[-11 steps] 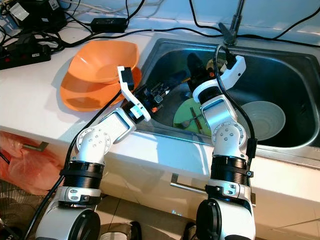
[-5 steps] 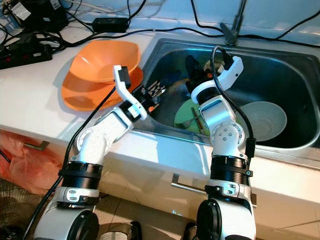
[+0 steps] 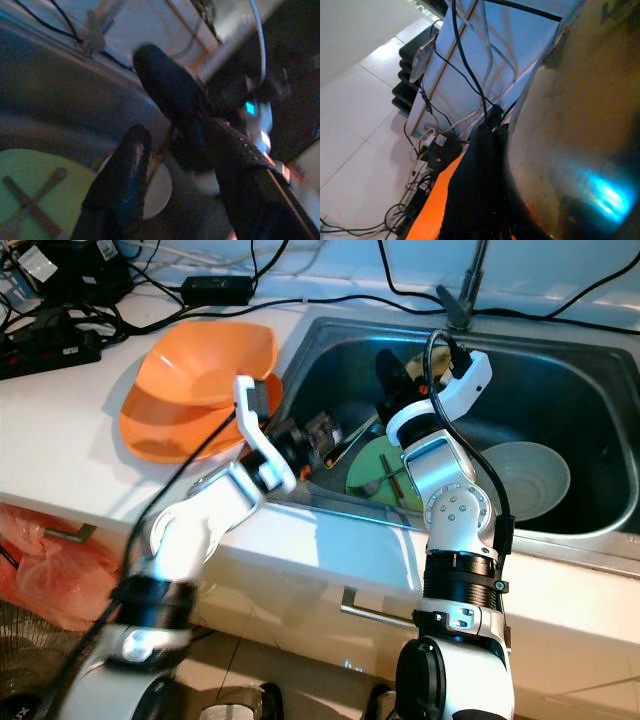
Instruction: Kitchen organization
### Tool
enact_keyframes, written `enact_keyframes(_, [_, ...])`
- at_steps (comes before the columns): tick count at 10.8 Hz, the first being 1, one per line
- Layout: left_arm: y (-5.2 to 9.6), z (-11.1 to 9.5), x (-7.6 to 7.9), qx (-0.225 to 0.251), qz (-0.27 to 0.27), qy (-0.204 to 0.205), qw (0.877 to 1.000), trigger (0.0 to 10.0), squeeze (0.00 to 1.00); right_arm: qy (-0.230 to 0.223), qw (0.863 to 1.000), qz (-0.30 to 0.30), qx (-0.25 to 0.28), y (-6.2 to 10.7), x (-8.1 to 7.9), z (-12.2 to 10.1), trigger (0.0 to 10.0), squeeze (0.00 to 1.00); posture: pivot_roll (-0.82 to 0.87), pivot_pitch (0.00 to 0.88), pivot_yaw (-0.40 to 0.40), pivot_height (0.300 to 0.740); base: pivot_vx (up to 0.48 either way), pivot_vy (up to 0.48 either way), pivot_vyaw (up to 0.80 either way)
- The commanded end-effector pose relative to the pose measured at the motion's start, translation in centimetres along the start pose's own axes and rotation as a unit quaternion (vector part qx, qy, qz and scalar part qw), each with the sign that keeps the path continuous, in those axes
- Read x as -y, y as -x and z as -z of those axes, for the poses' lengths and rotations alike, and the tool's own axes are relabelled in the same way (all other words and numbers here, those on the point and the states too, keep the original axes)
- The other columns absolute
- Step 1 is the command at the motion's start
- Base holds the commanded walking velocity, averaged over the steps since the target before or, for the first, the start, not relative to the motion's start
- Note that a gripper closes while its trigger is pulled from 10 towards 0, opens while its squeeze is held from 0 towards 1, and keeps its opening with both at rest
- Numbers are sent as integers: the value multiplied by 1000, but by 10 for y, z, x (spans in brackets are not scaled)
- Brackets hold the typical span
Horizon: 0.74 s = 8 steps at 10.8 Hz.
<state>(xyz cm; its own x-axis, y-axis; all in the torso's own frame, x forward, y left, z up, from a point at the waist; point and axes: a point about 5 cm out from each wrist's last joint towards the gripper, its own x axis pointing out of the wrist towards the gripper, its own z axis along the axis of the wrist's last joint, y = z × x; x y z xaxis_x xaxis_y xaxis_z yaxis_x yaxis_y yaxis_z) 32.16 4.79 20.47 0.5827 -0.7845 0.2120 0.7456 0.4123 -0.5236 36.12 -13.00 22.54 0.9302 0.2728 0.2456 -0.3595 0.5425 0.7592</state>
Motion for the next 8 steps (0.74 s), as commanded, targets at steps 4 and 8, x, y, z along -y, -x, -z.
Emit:
enact_keyframes(4, [26, 7, 5, -83, 20, -147, 985, 10000, 1000, 58, 998, -1, -9, 2, 3, 2, 0, 0, 53, 117, 74, 740, 0, 0, 0])
enact_keyframes(8, [44, 9, -4, -104, -17, -212, 971, 10000, 1000, 347, 934, 52, -70, 12, 40, 4, 0, 0, 69, 128, 71, 740, 0, 0, 0])
